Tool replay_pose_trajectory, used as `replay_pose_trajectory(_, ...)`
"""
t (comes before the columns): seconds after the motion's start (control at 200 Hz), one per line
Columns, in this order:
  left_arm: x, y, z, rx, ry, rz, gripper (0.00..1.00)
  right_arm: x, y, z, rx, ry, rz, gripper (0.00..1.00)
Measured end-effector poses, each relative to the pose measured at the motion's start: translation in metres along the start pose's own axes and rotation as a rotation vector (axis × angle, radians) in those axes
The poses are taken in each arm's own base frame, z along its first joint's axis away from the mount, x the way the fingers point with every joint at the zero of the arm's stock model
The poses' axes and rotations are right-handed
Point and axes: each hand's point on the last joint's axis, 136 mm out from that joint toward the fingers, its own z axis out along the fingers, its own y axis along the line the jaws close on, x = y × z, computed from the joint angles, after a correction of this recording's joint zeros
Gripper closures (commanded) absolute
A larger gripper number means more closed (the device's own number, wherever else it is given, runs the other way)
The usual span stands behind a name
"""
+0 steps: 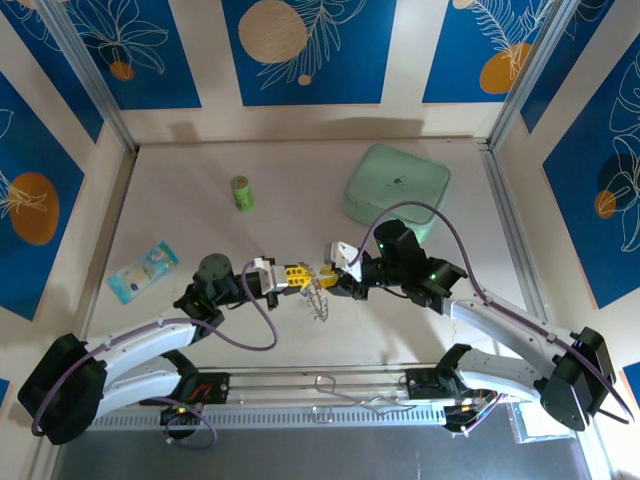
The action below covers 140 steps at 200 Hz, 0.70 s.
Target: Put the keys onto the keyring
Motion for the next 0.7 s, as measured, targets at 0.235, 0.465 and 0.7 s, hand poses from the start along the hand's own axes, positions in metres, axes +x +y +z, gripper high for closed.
replay_pose_trajectory(0.235,0.0001,0.0001,0.0003,0.0,0.0,-0.001,1.0,0.0011,-0.0009,0.0026,-0.005,0.014,0.006,0.83)
replay_pose_trajectory(0.465,0.002,0.0,0.0008,0.001,0.005,-0.004,1.0,0.0025,-0.0003,0.0049,-0.012,0.027,-0.002,0.94)
replay_pose_trajectory(0.7,0.0027,0.0,0.0009,0.002,0.008,-0.006,1.0,0.0059,-0.0015,0.0095,-0.021,0.044,0.005,0.93)
